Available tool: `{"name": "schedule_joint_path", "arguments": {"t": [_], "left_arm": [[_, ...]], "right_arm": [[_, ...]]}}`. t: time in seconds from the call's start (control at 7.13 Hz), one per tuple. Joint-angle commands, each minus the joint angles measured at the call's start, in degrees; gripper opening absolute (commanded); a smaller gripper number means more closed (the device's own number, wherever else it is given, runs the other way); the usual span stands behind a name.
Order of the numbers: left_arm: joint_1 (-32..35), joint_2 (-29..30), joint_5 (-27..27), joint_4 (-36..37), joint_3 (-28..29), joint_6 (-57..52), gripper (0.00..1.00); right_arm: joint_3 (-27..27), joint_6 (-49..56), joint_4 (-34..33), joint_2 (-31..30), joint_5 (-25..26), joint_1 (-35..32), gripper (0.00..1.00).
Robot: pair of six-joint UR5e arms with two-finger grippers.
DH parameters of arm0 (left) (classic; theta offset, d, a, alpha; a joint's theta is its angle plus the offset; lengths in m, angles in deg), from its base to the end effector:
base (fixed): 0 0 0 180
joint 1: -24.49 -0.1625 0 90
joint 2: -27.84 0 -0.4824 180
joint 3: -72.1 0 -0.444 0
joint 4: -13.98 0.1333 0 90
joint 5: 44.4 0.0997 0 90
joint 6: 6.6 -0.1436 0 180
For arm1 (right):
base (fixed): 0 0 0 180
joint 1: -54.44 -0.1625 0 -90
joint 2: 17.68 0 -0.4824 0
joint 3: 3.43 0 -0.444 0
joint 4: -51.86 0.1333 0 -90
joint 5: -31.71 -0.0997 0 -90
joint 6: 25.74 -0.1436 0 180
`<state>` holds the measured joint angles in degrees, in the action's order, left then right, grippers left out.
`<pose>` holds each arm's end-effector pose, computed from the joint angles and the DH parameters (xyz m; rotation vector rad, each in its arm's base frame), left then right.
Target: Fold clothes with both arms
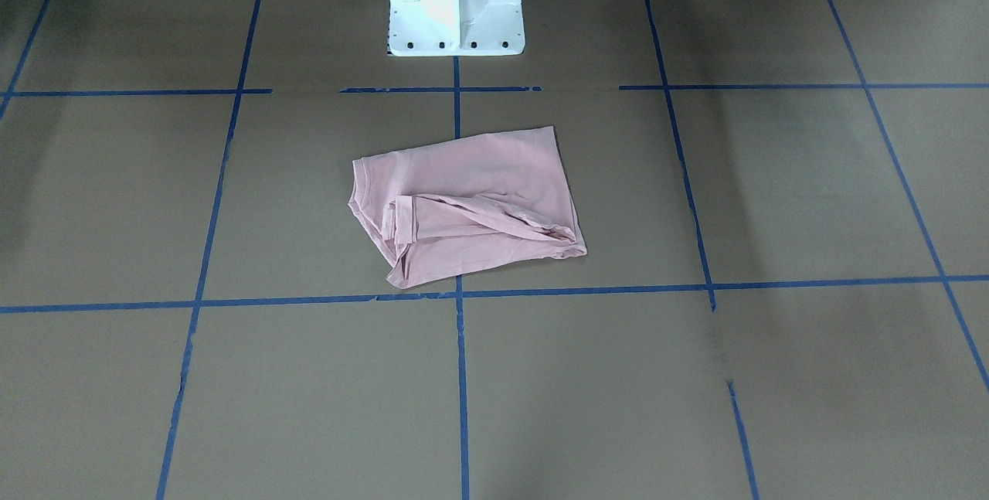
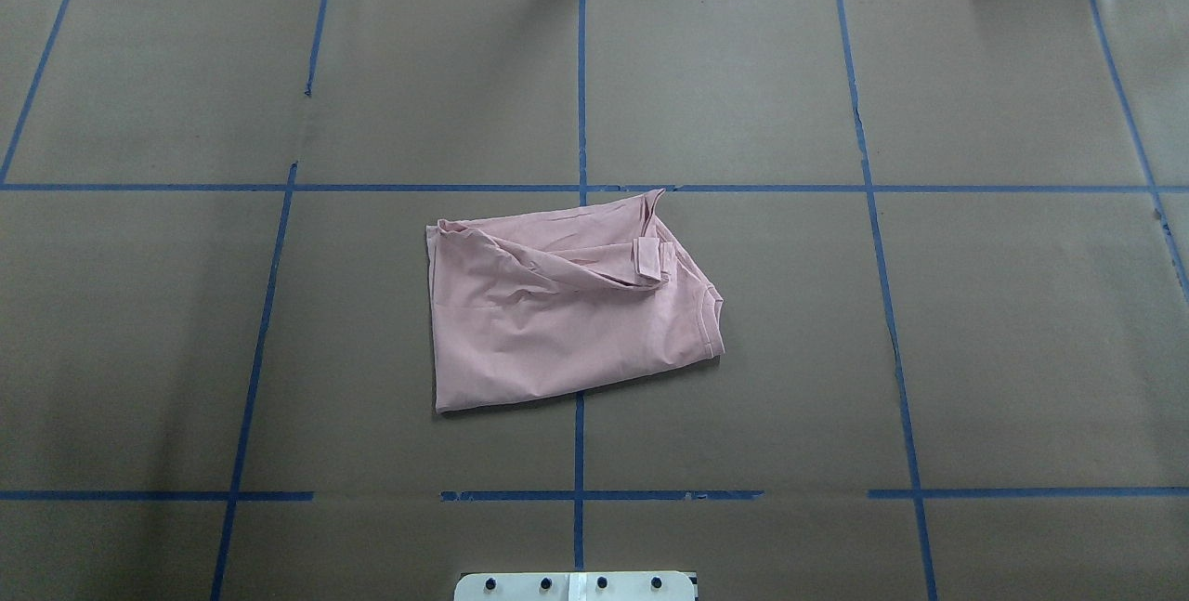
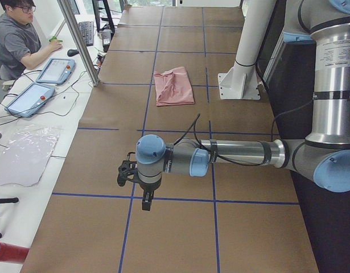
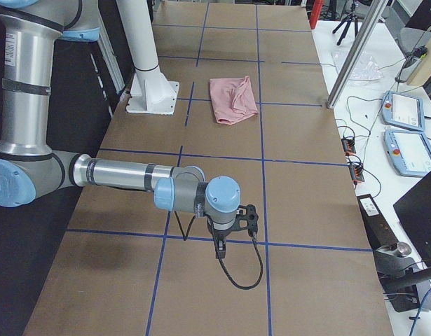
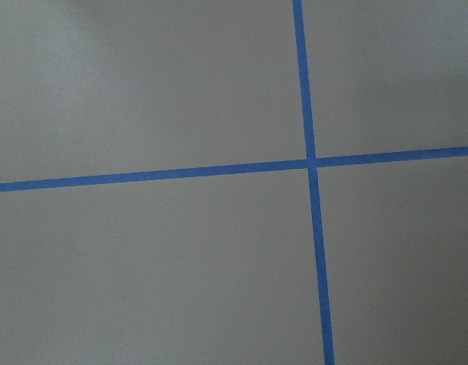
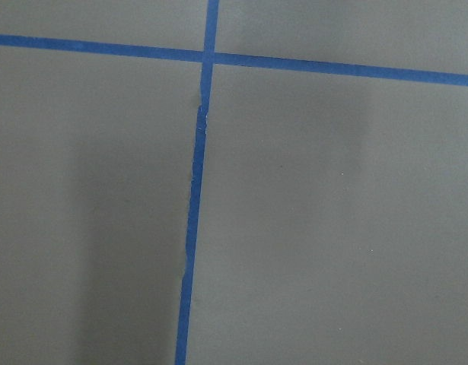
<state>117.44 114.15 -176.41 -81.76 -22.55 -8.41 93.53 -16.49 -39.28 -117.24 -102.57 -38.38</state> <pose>-0.0641 -0.5218 0.7308 0.1420 0.7271 0.0239 0.0554 -0.4540 0.7674 0.0196 -0.7750 -0.0813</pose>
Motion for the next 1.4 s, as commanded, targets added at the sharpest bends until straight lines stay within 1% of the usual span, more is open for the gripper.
{"name": "schedule_joint_path", "arguments": {"t": [0.0,0.7,0.98,1.26], "left_arm": [[0.0,0.0,0.0,-0.1,-0.2,0.0,1.00],[0.0,0.0,0.0,-0.1,-0.5,0.0,1.00],[0.0,0.0,0.0,-0.1,-0.5,0.0,1.00],[0.0,0.0,0.0,-0.2,-0.5,0.0,1.00]], "right_arm": [[-0.2,0.3,0.0,0.0,0.1,0.0,1.00],[0.0,0.5,0.1,0.2,0.0,0.0,1.00],[-0.4,0.5,2.1,-0.2,0.1,0.0,1.00],[-0.2,-0.2,2.3,0.0,0.2,0.1,1.00]]}}
